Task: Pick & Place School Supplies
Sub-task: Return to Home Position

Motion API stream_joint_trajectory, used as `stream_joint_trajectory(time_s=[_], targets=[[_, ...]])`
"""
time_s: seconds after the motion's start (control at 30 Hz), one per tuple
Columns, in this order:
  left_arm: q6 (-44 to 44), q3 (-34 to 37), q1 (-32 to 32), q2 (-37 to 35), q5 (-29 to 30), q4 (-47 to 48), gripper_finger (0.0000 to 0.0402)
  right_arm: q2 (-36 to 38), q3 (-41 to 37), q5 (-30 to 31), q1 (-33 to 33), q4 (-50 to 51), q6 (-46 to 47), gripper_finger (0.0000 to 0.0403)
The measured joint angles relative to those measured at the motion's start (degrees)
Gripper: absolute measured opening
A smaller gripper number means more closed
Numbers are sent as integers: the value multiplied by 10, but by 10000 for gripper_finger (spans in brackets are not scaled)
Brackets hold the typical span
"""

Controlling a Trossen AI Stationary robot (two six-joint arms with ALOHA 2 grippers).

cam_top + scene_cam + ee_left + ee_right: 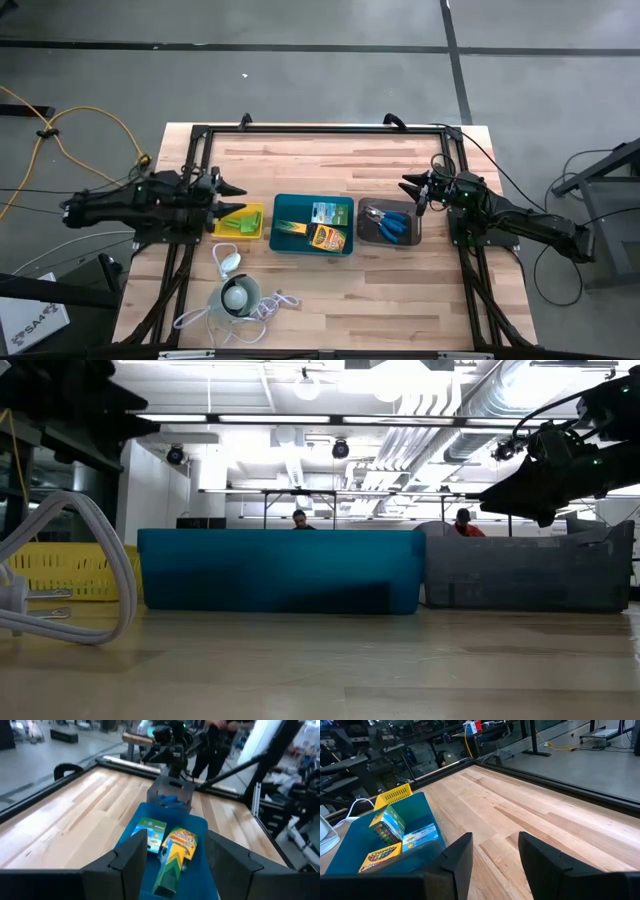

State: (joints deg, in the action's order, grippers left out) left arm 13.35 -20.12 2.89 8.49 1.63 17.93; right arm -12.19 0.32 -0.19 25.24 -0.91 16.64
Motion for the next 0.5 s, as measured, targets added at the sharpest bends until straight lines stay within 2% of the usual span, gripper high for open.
stream_joint_trajectory(time_s=[0.2,0.5], targets=[[1,76,0,-44,12,-85,191,0,0,0,0,0,0,148],[7,123,0,-47,52,-129,191,0,0,0,0,0,0,148]])
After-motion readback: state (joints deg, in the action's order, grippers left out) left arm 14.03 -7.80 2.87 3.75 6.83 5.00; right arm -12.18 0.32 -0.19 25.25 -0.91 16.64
